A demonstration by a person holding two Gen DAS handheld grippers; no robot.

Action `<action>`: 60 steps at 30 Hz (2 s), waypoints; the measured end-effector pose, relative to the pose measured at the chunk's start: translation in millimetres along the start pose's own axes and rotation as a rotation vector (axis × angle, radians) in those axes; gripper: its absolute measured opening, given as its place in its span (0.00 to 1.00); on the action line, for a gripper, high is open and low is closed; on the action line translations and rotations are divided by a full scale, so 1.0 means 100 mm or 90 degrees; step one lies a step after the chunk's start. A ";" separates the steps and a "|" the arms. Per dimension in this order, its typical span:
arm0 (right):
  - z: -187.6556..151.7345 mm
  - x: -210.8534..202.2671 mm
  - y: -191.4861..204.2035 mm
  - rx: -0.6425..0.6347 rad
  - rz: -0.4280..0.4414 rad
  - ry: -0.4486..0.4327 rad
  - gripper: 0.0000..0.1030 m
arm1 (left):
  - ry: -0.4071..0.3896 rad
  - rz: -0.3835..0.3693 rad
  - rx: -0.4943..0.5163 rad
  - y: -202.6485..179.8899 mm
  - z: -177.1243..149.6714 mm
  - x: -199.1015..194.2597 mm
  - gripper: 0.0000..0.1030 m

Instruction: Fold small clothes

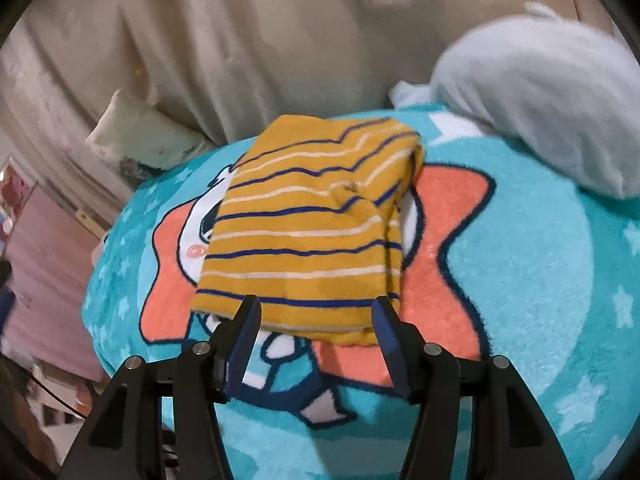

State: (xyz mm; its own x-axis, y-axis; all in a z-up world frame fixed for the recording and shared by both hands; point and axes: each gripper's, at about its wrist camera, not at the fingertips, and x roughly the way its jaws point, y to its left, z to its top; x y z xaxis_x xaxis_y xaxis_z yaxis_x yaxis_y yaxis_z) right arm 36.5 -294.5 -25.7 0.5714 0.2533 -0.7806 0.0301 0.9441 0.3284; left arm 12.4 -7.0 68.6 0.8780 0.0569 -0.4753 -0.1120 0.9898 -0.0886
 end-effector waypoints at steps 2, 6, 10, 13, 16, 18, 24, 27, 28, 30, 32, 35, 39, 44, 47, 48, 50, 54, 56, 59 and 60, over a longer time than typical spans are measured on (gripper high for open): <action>-0.03 -0.07 0.13 -0.039 -0.020 -0.014 0.65 | 0.006 -0.003 -0.003 0.02 0.11 0.09 1.00; -0.10 -0.08 0.35 -0.085 -0.052 -0.019 0.68 | 0.044 -0.023 0.010 0.03 0.12 0.25 1.00; -0.11 0.06 0.46 -0.080 -0.076 0.005 0.68 | 0.118 -0.024 0.033 0.08 -0.05 0.47 1.00; -0.09 0.20 0.54 -0.059 -0.082 0.028 0.68 | 0.168 -0.024 0.037 0.19 -0.20 0.60 1.00; -0.08 0.33 0.66 -0.053 -0.089 0.046 0.68 | 0.207 -0.025 0.045 0.30 -0.31 0.69 1.00; -0.09 0.40 0.76 -0.059 -0.093 0.055 0.68 | 0.235 -0.037 0.041 0.37 -0.38 0.74 1.00; -0.13 0.54 0.98 -0.060 -0.102 0.074 0.68 | 0.283 -0.068 0.053 0.48 -0.46 0.83 1.00; -0.16 0.57 1.02 -0.053 -0.110 0.079 0.68 | 0.288 -0.076 0.064 0.50 -0.47 0.83 1.00; -0.16 0.58 1.02 -0.051 -0.113 0.080 0.68 | 0.290 -0.076 0.067 0.50 -0.47 0.84 1.00; -0.19 0.59 1.04 -0.050 -0.121 0.082 0.68 | 0.296 -0.077 0.071 0.52 -0.47 0.85 1.00; -0.21 0.59 1.06 -0.050 -0.127 0.082 0.68 | 0.305 -0.083 0.070 0.53 -0.49 0.87 1.00; -0.23 0.58 1.08 -0.055 -0.139 0.083 0.69 | 0.314 -0.091 0.072 0.51 -0.52 0.87 1.00; -0.26 0.58 1.07 -0.054 -0.148 0.089 0.70 | 0.324 -0.102 0.084 0.45 -0.56 0.85 1.00; -0.30 0.59 1.00 -0.046 -0.157 0.100 0.70 | 0.334 -0.107 0.095 0.39 -0.60 0.84 1.00; -0.32 0.59 0.95 -0.045 -0.159 0.105 0.70 | 0.336 -0.103 0.094 0.37 -0.61 0.83 1.00; -0.32 0.58 0.94 -0.045 -0.159 0.105 0.70 | 0.337 -0.101 0.094 0.36 -0.63 0.83 1.00; -0.32 0.58 0.91 -0.046 -0.159 0.107 0.70 | 0.341 -0.098 0.091 0.34 -0.65 0.82 1.00; -0.33 0.57 0.85 -0.051 -0.159 0.110 0.70 | 0.345 -0.094 0.089 0.28 -0.67 0.81 1.00; -0.33 0.57 0.83 -0.054 -0.161 0.113 0.71 | 0.347 -0.093 0.088 0.24 -0.68 0.80 1.00; -0.33 0.56 0.76 -0.056 -0.160 0.115 0.71 | 0.351 -0.092 0.089 0.17 -0.70 0.80 1.00; -0.32 0.55 0.74 -0.057 -0.160 0.116 0.71 | 0.352 -0.092 0.089 0.15 -0.71 0.80 1.00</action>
State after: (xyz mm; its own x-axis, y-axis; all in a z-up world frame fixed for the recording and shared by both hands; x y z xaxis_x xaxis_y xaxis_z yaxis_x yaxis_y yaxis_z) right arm 43.8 -203.7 -61.8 0.3994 0.0361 -0.9161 0.0748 0.9946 0.0719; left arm 47.8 3.4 -32.6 0.5017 -0.1199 -0.8567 0.0869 0.9923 -0.0879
